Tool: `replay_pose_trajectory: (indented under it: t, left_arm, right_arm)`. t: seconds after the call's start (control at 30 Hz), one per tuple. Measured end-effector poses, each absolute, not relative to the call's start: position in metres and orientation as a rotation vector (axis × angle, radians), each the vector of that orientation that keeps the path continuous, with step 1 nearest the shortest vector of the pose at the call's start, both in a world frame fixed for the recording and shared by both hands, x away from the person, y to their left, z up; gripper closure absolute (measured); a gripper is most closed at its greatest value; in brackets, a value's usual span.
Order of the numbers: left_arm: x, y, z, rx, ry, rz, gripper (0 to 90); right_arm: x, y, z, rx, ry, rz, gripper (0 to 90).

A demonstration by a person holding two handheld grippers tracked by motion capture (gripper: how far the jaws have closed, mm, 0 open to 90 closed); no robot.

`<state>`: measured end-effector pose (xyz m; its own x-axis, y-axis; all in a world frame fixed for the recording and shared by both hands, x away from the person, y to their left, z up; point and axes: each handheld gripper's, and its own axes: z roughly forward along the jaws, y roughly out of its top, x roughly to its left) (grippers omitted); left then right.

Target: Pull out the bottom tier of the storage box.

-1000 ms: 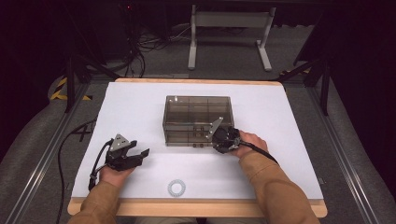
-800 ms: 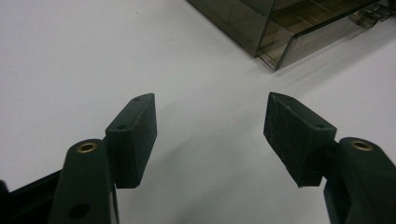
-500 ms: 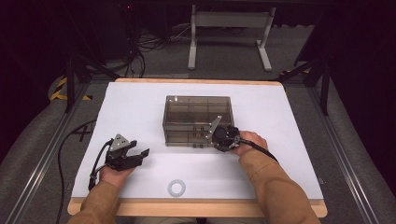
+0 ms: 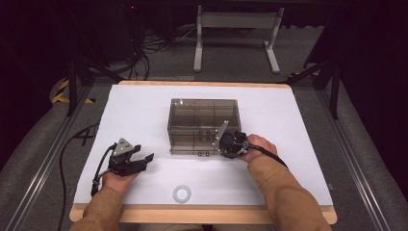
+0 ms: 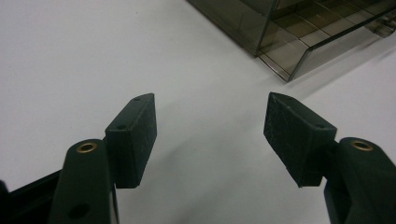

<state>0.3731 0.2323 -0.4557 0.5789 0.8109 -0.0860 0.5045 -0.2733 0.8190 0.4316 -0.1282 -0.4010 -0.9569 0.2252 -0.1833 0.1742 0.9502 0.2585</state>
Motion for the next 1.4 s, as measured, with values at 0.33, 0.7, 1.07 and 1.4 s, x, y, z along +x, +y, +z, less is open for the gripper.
replay_pose_trajectory:
  t: [0.33,0.7,1.07,1.4]
  left_arm:
    - [0.373,0.232,-0.455,1.947,1.053,0.443,35.4]
    - [0.373,0.232,-0.455,1.948,1.053,0.444,35.4]
    - [0.373,0.232,-0.455,1.948,1.053,0.444,35.4]
    - [0.373,0.232,-0.455,1.949,1.053,0.443,35.4]
  right_arm:
    - [0.423,-0.129,-0.399,0.278,2.942,0.363,81.8]
    - [0.411,-0.130,-0.398,0.273,2.994,0.363,83.1]
    - [0.402,-0.129,-0.398,0.264,3.012,0.367,84.3]
    - [0.399,-0.129,-0.399,0.251,3.042,0.366,85.3]
